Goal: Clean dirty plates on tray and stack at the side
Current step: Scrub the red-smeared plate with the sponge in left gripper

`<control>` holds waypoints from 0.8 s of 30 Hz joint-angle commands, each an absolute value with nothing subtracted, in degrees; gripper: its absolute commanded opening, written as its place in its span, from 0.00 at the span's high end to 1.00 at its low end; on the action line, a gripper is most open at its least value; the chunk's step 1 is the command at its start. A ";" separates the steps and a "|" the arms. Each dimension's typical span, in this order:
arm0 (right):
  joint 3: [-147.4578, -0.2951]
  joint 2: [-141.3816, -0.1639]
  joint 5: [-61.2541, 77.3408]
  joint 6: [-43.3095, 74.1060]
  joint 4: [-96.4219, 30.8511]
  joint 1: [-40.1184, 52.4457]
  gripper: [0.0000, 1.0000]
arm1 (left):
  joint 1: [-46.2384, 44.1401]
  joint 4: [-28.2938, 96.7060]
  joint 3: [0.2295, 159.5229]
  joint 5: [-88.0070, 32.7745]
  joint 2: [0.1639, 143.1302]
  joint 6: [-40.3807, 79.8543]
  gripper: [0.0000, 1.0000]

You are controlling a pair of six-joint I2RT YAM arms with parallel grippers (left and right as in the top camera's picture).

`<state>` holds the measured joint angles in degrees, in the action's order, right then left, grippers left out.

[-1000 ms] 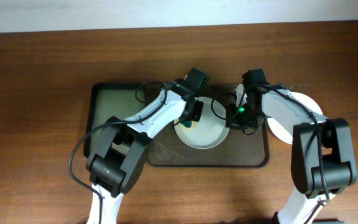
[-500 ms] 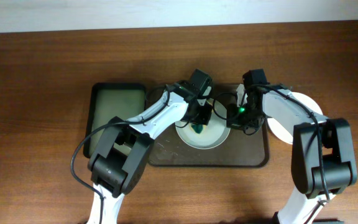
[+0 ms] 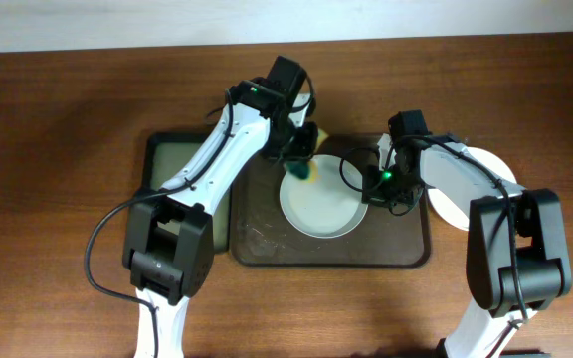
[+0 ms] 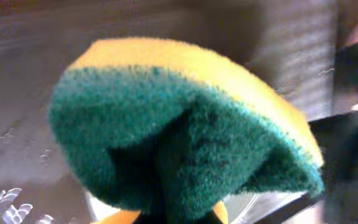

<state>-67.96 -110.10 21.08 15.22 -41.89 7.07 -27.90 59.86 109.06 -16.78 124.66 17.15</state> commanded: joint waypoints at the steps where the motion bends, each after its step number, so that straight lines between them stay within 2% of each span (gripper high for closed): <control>1: -67.66 -109.97 22.26 15.25 -41.67 7.51 0.96 | -29.82 58.92 104.38 -10.17 124.09 16.69 1.00; 12: -67.66 -109.97 22.24 15.25 -41.74 7.51 0.96 | -31.90 48.40 91.35 -11.16 125.64 18.85 1.00; 19: -67.66 -109.97 22.26 15.25 -41.71 7.51 0.96 | -32.25 40.84 91.05 -25.52 125.67 20.18 1.00; 24: -67.66 -109.97 22.26 15.22 -41.76 7.51 0.96 | -31.05 34.65 93.03 -29.80 125.64 21.87 1.00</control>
